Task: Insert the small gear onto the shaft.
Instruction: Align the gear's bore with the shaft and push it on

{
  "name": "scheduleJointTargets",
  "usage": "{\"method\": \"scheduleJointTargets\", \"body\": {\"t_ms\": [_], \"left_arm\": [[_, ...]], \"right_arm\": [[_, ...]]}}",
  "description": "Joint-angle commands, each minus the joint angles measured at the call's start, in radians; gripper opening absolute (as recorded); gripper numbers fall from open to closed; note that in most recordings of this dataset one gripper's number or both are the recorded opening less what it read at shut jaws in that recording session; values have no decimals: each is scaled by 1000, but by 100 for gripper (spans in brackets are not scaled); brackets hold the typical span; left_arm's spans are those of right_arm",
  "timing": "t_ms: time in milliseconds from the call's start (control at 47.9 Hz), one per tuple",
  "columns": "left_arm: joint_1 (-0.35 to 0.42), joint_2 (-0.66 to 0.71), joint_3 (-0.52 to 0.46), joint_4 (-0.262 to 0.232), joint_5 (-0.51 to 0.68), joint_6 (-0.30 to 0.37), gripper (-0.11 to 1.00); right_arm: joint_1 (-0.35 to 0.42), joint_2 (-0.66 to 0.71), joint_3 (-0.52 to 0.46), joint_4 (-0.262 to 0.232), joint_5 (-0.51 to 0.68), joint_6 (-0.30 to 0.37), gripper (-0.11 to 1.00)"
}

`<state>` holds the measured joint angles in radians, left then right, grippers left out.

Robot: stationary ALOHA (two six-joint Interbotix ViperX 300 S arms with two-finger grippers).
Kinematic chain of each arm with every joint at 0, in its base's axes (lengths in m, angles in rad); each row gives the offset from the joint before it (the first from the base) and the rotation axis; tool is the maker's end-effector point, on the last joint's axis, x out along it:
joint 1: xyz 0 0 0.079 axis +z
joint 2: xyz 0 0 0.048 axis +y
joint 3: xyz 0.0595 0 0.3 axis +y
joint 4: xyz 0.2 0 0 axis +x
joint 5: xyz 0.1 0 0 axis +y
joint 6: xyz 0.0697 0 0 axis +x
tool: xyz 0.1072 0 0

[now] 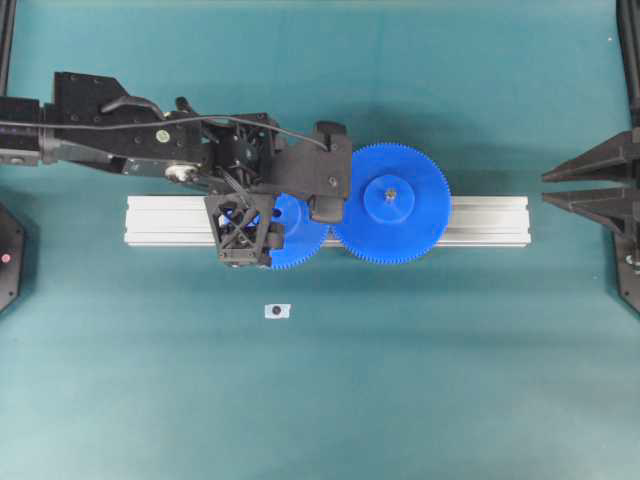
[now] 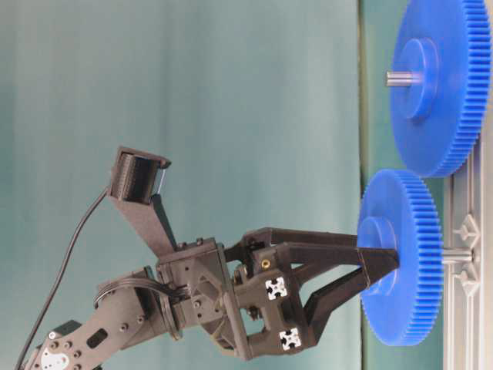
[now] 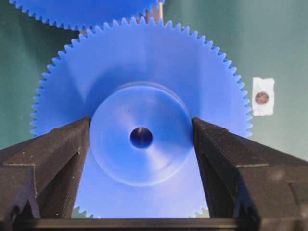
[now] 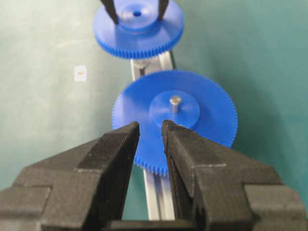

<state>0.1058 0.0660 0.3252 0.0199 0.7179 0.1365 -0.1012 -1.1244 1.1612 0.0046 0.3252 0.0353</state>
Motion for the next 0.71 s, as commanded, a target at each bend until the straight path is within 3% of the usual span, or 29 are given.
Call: {"method": "scheduleJointTargets", "body": {"t_ms": [0, 689], "left_arm": [[6, -9, -17, 3, -6, -11, 72], [-5, -2, -51, 3, -41, -34, 74]], "right_arm": [[-2, 6, -12, -2, -18, 6, 38], [-8, 6, -12, -2, -29, 6, 38]]}}
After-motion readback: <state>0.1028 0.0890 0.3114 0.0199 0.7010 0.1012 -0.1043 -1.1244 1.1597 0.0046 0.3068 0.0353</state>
